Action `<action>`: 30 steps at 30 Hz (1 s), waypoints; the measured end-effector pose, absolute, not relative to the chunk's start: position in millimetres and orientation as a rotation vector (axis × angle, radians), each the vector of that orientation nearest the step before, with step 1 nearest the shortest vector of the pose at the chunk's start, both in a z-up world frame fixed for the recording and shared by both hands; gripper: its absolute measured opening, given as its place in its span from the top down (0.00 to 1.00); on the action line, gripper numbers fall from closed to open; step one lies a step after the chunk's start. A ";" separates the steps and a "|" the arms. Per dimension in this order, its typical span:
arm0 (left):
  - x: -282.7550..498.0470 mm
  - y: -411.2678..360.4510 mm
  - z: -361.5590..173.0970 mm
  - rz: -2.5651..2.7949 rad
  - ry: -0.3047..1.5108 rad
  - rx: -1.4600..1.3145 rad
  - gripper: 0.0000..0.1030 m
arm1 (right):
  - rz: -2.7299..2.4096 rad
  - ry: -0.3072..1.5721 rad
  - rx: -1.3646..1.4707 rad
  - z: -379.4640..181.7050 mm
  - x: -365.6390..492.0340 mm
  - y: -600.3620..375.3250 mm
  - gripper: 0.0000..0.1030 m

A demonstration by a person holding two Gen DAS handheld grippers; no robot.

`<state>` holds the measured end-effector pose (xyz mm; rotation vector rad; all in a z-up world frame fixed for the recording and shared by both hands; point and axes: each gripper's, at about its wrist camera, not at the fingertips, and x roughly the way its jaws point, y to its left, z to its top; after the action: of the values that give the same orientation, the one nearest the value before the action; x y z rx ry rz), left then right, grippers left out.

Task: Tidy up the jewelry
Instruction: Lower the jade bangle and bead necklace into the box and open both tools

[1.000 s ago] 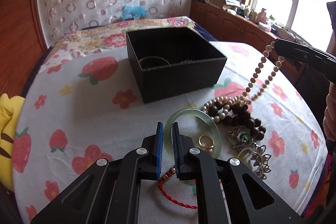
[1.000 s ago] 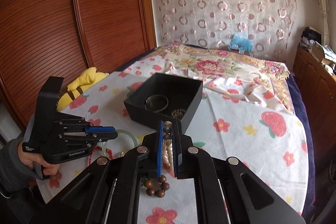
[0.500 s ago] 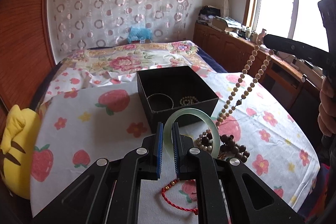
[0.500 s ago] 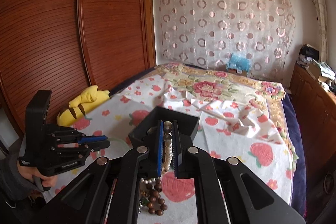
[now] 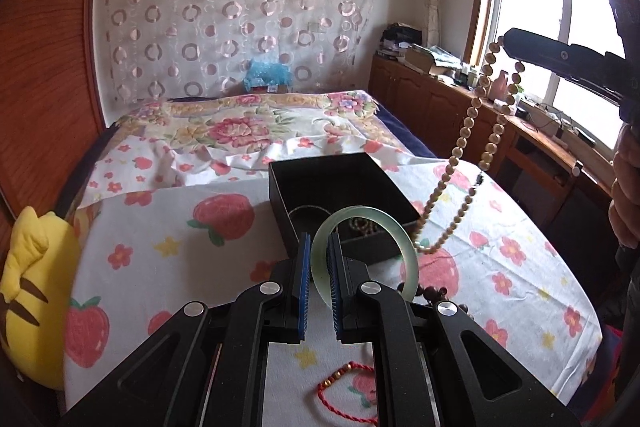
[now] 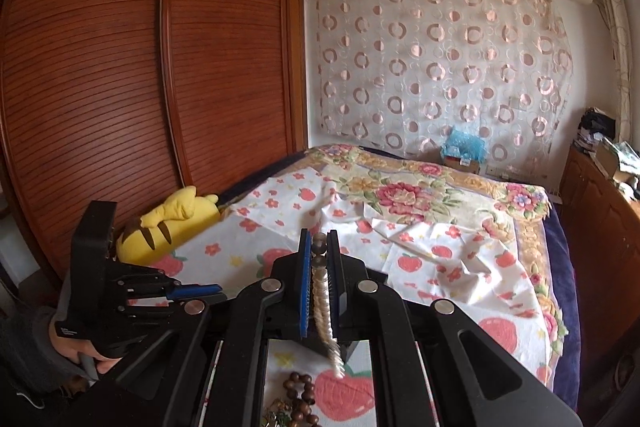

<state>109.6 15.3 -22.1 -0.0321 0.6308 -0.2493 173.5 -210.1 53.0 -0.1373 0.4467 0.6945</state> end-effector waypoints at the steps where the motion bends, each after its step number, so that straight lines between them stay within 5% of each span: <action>1: 112.4 15.3 -19.7 -0.251 0.627 -0.029 0.92 | 0.698 0.440 -0.140 55.9 174.9 -208.8 0.92; 17: 156.0 16.3 -5.2 -0.248 0.604 0.000 0.92 | 0.744 0.360 -0.112 89.9 218.2 -199.8 0.92; 30: 188.7 18.8 -25.4 -0.245 0.658 0.009 0.92 | 0.707 0.611 -0.147 -19.5 275.5 -171.3 0.91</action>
<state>188.7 18.8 -25.4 0.0090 0.6577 -0.2451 275.5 -171.3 -19.5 -0.1469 0.6114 0.7073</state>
